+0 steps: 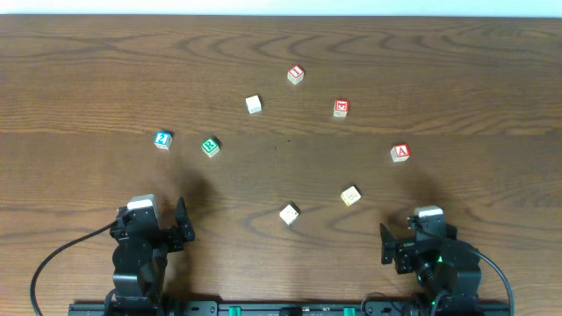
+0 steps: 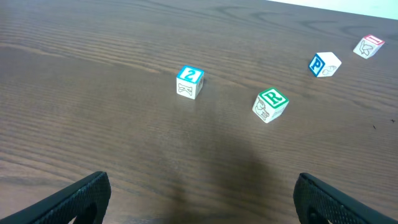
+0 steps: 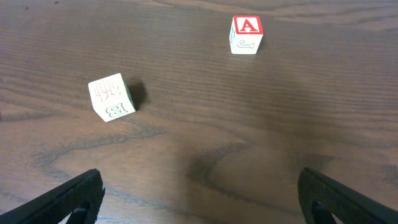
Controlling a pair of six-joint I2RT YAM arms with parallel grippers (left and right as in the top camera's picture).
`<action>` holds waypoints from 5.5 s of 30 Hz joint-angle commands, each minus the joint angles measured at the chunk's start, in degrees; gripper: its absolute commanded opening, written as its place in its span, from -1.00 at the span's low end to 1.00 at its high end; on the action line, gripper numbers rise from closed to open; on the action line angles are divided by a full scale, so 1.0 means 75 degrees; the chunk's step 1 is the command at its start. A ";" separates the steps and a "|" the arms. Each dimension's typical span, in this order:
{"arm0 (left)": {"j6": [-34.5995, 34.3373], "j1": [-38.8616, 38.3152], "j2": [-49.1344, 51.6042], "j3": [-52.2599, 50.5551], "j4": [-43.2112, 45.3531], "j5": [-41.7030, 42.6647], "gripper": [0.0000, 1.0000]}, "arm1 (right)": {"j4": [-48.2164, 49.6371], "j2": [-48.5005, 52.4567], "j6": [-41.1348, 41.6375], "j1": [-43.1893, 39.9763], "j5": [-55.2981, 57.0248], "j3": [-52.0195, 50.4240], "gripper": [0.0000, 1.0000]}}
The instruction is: Spell out Ai2
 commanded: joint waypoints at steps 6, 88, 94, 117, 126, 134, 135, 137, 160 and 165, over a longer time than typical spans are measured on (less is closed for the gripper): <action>0.0114 0.0052 -0.0050 -0.0140 0.0006 -0.0023 0.91 | -0.0009 -0.0067 -0.0102 -0.0052 0.0044 -0.0096 0.99; 0.0114 0.0052 -0.0050 -0.0137 0.0006 -0.0023 0.91 | 0.7248 0.8565 0.3681 0.1740 -0.4622 0.4846 0.99; 0.0111 0.0052 -0.0050 -0.0137 0.0006 -0.0023 0.91 | 0.5219 1.1205 0.2465 0.2821 -0.2967 0.7825 0.99; 0.0111 0.0052 -0.0050 -0.0137 0.0006 -0.0023 0.91 | 0.2838 1.8249 -0.0988 0.2288 0.0411 1.4705 0.98; 0.0111 0.0052 -0.0050 -0.0137 0.0006 -0.0023 0.91 | 0.2559 1.8610 -0.1081 0.2159 -0.0315 1.4702 0.98; 0.0114 0.0052 -0.0050 -0.0137 0.0006 -0.0023 0.91 | 0.1501 1.8660 -0.1574 0.2273 -0.0629 1.4691 0.97; 0.0114 0.0052 -0.0050 -0.0137 0.0006 -0.0023 0.91 | 0.1419 1.8675 -0.1626 0.2291 -0.0629 1.4679 0.97; 0.0114 0.0052 -0.0050 -0.0137 0.0006 -0.0026 0.91 | 0.1332 1.8727 -0.1766 0.2352 -0.0627 1.4679 0.97; 0.0114 0.0052 -0.0050 -0.0137 0.0006 -0.0023 0.91 | 0.2267 1.9394 -0.1900 0.2783 0.0017 1.4679 0.62; 0.0111 0.0052 -0.0050 -0.0137 0.0006 -0.0023 0.91 | 0.2311 1.9394 -0.1888 0.2783 0.0105 1.4679 0.31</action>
